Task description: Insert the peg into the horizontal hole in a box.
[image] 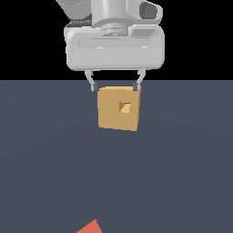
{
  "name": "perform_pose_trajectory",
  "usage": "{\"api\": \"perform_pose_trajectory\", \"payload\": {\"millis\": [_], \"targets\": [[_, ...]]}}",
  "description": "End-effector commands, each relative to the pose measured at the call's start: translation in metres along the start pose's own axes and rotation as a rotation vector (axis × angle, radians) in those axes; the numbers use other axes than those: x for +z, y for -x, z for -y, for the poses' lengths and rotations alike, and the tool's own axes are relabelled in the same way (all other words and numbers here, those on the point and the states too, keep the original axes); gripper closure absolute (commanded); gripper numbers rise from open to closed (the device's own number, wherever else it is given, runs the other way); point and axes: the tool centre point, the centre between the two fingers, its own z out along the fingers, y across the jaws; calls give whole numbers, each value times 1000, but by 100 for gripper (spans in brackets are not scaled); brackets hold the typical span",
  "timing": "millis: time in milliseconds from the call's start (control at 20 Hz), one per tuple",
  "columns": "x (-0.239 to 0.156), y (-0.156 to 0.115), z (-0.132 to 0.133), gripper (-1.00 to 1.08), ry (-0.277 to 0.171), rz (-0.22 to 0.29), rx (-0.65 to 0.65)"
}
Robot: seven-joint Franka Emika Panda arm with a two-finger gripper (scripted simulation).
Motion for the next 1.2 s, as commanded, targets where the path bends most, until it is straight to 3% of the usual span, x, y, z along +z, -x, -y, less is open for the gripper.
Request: {"api": "perform_pose_trajectory", "payload": {"millis": [0,200,400,750,1150], "targets": [[0,0,0,-92,0,0,0],[4,10,-1,-92,-1,0,31],[15,40,0,-92,-4,-2,125],[54,136,21,-92,-13,-6,434],[100,234,85,-92,-24,-14,804]]}}
